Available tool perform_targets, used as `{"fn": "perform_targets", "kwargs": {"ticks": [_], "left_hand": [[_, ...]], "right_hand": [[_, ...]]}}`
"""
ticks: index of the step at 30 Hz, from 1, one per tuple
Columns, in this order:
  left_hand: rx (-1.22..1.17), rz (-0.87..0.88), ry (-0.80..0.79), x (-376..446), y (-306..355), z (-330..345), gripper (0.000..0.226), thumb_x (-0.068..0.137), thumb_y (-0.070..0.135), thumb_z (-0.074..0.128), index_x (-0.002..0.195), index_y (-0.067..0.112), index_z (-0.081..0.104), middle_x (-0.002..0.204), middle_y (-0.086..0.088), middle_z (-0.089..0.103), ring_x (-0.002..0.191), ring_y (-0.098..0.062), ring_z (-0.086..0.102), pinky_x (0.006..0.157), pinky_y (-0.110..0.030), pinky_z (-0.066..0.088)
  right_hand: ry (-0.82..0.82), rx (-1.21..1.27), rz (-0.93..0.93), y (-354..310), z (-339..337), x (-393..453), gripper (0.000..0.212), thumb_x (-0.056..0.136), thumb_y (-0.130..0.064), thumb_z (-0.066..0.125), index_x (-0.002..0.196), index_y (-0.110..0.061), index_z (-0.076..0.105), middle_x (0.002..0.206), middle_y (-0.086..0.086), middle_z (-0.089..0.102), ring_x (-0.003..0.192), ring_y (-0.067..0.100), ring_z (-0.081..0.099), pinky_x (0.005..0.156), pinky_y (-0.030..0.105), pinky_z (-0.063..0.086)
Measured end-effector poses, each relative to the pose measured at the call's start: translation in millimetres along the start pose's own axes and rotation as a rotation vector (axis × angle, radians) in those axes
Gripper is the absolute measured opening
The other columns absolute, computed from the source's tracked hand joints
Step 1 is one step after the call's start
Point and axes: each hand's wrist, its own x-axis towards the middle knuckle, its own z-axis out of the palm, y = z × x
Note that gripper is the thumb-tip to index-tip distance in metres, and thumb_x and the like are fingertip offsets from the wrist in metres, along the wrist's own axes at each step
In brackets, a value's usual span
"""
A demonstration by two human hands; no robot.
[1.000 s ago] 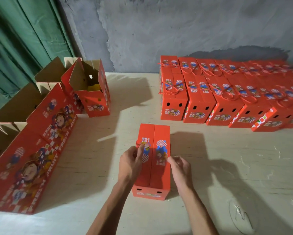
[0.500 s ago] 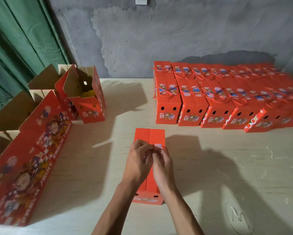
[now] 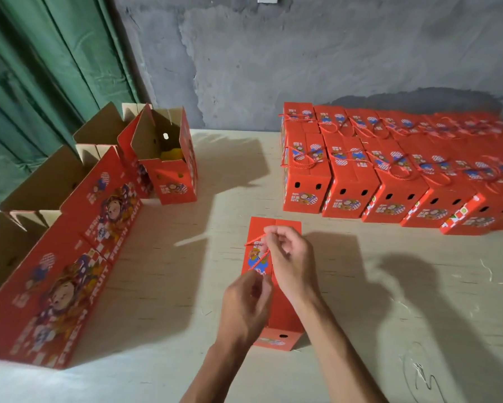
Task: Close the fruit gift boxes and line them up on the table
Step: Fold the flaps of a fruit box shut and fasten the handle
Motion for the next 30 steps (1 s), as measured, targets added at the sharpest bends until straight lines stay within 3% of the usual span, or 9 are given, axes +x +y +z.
{"fn": "perform_targets", "kwargs": {"ticks": [3, 5, 7, 10, 13, 16, 21, 27, 30], "left_hand": [[0.248, 0.289, -0.279, -4.0, -8.2, 13.8, 0.013, 0.097, 0.013, 0.055, 0.098, 0.015, 0.067, 0.105, 0.000, 0.070, 0.098, -0.022, 0.065, 0.087, -0.041, 0.053], [0.466, 0.428, -0.320, -4.1, -15.1, 26.9, 0.035, 0.092, 0.010, 0.061, 0.126, 0.015, 0.068, 0.133, -0.004, 0.067, 0.129, -0.027, 0.060, 0.110, -0.043, 0.047], [0.584, 0.451, -0.299, -3.0, -14.6, 33.5, 0.049, 0.094, 0.022, 0.065, 0.143, 0.014, 0.059, 0.147, -0.005, 0.058, 0.141, -0.024, 0.050, 0.116, -0.045, 0.041], [0.697, 0.422, -0.328, 5.8, -14.4, 43.4, 0.057, 0.098, 0.034, 0.060, 0.150, 0.011, 0.051, 0.153, -0.011, 0.051, 0.146, -0.030, 0.043, 0.118, -0.051, 0.037], [0.723, 0.293, -0.373, 18.6, -9.7, 51.7, 0.065, 0.103, 0.044, 0.048, 0.158, 0.012, 0.035, 0.162, -0.012, 0.037, 0.153, -0.030, 0.030, 0.126, -0.047, 0.021], [0.762, 0.282, -0.330, 30.6, -7.1, 54.8, 0.069, 0.098, 0.052, 0.043, 0.153, 0.012, 0.045, 0.156, -0.009, 0.048, 0.149, -0.025, 0.039, 0.123, -0.045, 0.029], [0.748, 0.235, -0.440, 58.2, -11.0, 55.5, 0.072, 0.103, 0.050, 0.036, 0.163, 0.016, 0.016, 0.170, -0.006, 0.018, 0.158, -0.021, 0.009, 0.129, -0.038, 0.001], [0.745, 0.209, -0.399, 108.2, -0.8, 47.6, 0.077, 0.097, 0.055, 0.015, 0.161, 0.013, 0.022, 0.164, -0.010, 0.030, 0.156, -0.024, 0.018, 0.129, -0.041, 0.009], [0.719, 0.233, -0.332, 142.7, 0.7, 42.3, 0.075, 0.098, 0.055, 0.020, 0.159, 0.012, 0.029, 0.162, -0.010, 0.035, 0.155, -0.025, 0.024, 0.127, -0.041, 0.011]], "right_hand": [[0.011, 0.005, -0.005, -1.3, 0.0, 3.8, 0.013, 0.101, -0.010, 0.061, 0.098, -0.016, 0.072, 0.077, 0.003, 0.074, 0.078, 0.017, 0.073, 0.076, 0.025, 0.056], [0.014, 0.035, -0.014, -0.7, -2.6, 3.5, 0.013, 0.102, -0.012, 0.060, 0.096, -0.013, 0.071, 0.076, 0.006, 0.073, 0.078, 0.021, 0.073, 0.079, 0.030, 0.057], [0.029, 0.075, 0.001, -1.7, -4.4, 1.1, 0.016, 0.103, -0.016, 0.059, 0.092, -0.013, 0.071, 0.076, 0.010, 0.072, 0.079, 0.025, 0.072, 0.081, 0.039, 0.059], [0.048, 0.049, 0.015, -2.4, -6.3, -2.2, 0.018, 0.101, -0.024, 0.060, 0.089, -0.018, 0.073, 0.079, 0.005, 0.074, 0.080, 0.020, 0.072, 0.078, 0.030, 0.056], [0.050, 0.084, 0.020, -4.4, -6.0, -5.6, 0.018, 0.100, -0.026, 0.061, 0.089, -0.018, 0.073, 0.079, 0.003, 0.075, 0.073, 0.015, 0.072, 0.069, 0.022, 0.054], [0.122, 0.069, -0.040, -3.2, -7.1, -4.6, 0.017, 0.100, -0.028, 0.062, 0.092, -0.021, 0.075, 0.083, -0.006, 0.076, 0.079, 0.003, 0.071, 0.072, 0.013, 0.051], [0.140, 0.125, 0.025, 0.7, 3.1, 12.6, 0.029, 0.097, -0.044, 0.063, 0.106, -0.019, 0.074, 0.094, 0.007, 0.076, 0.097, 0.033, 0.072, 0.093, 0.060, 0.055], [0.084, 0.145, -0.011, -20.6, 8.5, 56.8, 0.027, 0.095, -0.044, 0.063, 0.099, -0.021, 0.075, 0.087, 0.008, 0.076, 0.087, 0.031, 0.073, 0.090, 0.058, 0.058], [0.038, 0.179, -0.059, -38.6, 18.0, 85.7, 0.023, 0.094, -0.037, 0.063, 0.089, -0.017, 0.073, 0.081, 0.012, 0.074, 0.076, 0.025, 0.070, 0.084, 0.051, 0.057]]}}
